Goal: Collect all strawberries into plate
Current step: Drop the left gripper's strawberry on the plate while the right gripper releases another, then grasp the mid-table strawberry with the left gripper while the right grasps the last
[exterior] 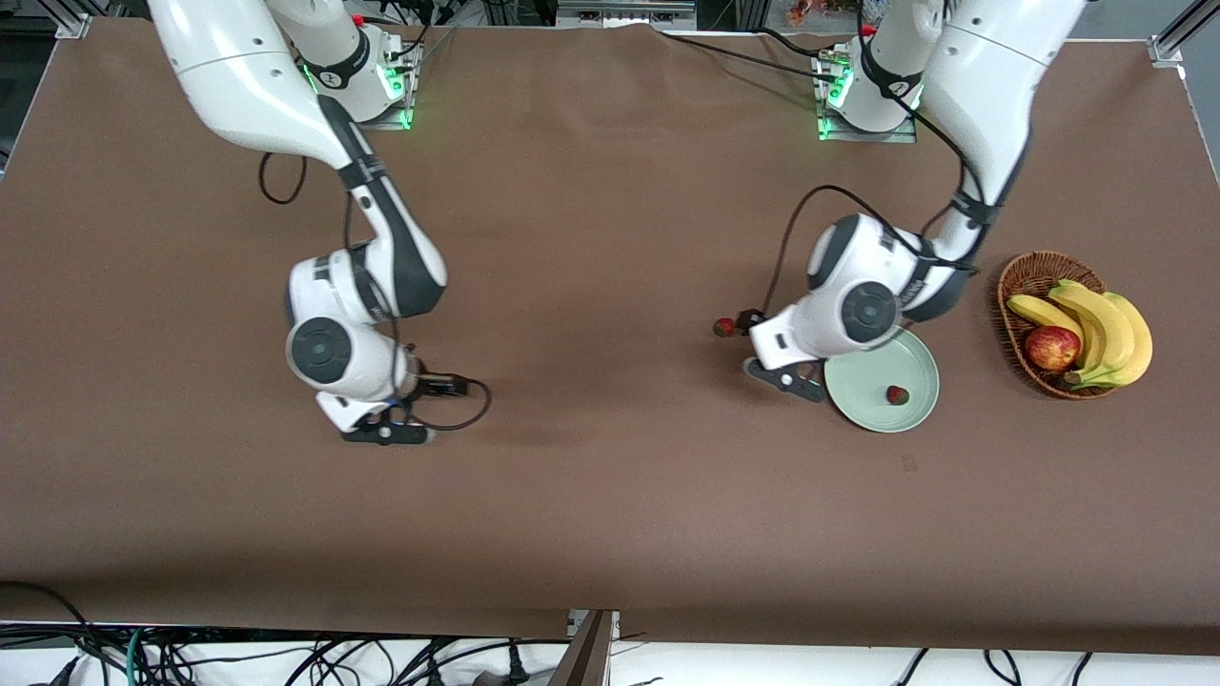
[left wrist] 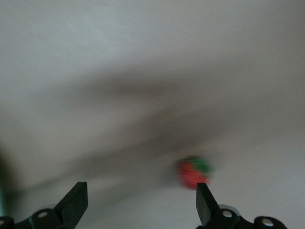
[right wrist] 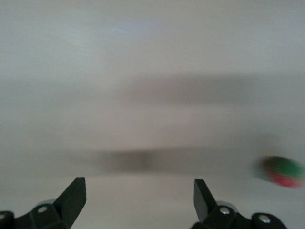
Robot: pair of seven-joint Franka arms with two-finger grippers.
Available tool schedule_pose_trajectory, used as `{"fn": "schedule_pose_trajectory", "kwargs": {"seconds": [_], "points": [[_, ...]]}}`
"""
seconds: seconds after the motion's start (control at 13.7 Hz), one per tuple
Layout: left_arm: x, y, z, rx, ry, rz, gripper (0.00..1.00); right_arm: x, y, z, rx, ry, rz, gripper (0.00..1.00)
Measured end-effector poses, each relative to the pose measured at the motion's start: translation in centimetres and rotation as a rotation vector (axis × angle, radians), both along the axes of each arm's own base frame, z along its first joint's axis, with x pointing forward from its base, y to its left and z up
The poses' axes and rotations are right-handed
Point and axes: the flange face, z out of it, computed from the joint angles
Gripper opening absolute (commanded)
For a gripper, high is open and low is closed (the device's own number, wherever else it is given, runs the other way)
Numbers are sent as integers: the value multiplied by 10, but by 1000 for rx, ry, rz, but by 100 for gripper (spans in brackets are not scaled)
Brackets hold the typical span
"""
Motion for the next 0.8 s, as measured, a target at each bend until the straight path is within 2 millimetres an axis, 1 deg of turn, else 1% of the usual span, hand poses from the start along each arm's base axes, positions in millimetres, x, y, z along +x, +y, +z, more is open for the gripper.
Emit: {"fn": "schedule_pose_trajectory", "kwargs": {"seconds": [0.07, 0.15, 0.22, 0.29, 0.37, 0.44, 0.51, 0.58, 0.66, 0.73, 0.8], "points": [[-12, -21, 1, 21, 9, 52, 100, 0, -27, -1, -17, 17, 31, 100], [-22, -38, 0, 33, 9, 74, 100, -1, -54, -3, -30, 29, 52, 100], [-30, -48, -2, 38, 1, 75, 100, -3, -77, -6, -40, 42, 62, 100], [-34, -51, -5, 44, -9, 72, 100, -6, -94, -11, -43, 50, 66, 100], [-35, -49, -9, 50, -15, 70, 100, -8, -104, -16, -45, 52, 69, 100], [-36, -45, -13, 55, -17, 72, 100, -11, -109, -22, -46, 48, 69, 100], [-35, -42, -16, 58, -21, 71, 100, -14, -110, -28, -46, 40, 69, 100], [-35, -42, -19, 61, -37, 62, 97, -17, -111, -34, -46, 31, 73, 100], [-35, -42, -24, 56, -57, 55, 62, -20, -112, -40, -45, 22, 83, 100], [-35, -42, -32, 48, -72, 54, 37, -23, -115, -45, -43, 14, 96, 99], [-36, -43, -39, 40, -82, 55, 11, -25, -118, -49, -44, 9, 104, 75]]}}
